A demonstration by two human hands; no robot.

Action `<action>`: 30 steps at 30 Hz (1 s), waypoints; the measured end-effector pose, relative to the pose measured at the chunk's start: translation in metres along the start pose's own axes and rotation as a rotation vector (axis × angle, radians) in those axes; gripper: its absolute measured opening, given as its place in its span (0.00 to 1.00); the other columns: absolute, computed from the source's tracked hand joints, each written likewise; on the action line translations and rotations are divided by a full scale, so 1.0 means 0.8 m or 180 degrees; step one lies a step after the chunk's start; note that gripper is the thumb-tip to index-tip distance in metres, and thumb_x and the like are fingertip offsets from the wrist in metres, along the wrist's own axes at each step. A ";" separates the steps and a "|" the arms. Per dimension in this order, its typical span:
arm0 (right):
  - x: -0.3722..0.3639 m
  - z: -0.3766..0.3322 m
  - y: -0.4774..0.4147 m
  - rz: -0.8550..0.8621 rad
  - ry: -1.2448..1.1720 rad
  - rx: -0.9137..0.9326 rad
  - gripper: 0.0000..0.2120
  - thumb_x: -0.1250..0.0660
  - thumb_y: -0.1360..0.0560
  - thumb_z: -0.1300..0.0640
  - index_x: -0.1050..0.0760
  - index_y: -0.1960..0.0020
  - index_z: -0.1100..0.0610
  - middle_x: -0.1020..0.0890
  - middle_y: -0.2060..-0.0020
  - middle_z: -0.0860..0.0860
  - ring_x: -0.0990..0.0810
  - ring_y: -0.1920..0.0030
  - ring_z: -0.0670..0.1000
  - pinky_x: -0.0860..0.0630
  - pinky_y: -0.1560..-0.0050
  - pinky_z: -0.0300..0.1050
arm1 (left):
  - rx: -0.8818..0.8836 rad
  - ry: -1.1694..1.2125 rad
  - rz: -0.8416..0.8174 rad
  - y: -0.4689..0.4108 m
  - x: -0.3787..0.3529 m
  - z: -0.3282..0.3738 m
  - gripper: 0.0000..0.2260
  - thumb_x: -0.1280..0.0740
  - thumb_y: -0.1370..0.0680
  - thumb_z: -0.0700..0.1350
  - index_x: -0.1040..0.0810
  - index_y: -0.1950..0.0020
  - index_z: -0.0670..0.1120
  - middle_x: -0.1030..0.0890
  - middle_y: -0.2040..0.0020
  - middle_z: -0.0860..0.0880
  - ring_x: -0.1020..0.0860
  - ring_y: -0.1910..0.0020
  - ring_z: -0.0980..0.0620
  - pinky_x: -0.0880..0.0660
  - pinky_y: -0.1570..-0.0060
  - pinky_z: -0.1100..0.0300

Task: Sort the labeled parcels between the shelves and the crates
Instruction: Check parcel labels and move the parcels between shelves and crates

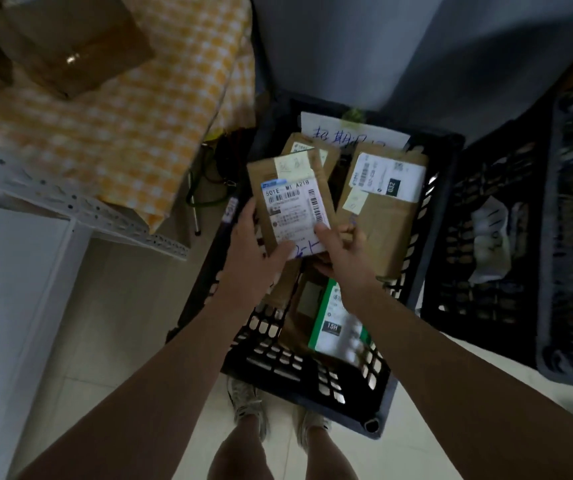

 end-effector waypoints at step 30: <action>-0.068 -0.068 -0.130 0.0027 0.4400 0.1231 0.27 0.41 0.22 0.47 0.45 0.25 0.46 0.37 0.30 0.56 0.36 0.33 0.58 0.29 0.40 0.54 | -0.1752 -0.3633 -0.0836 -0.177 0.001 -0.002 0.21 0.35 0.23 0.48 0.33 0.31 0.47 0.31 0.31 0.48 0.33 0.34 0.46 0.37 0.38 0.49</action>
Point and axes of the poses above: each hand's wrist, its own y-axis away from the middle knuckle, its own x-axis out of the back of the hand, z = x × y, the point moved 6 cm from there along -y, towards the middle knuckle
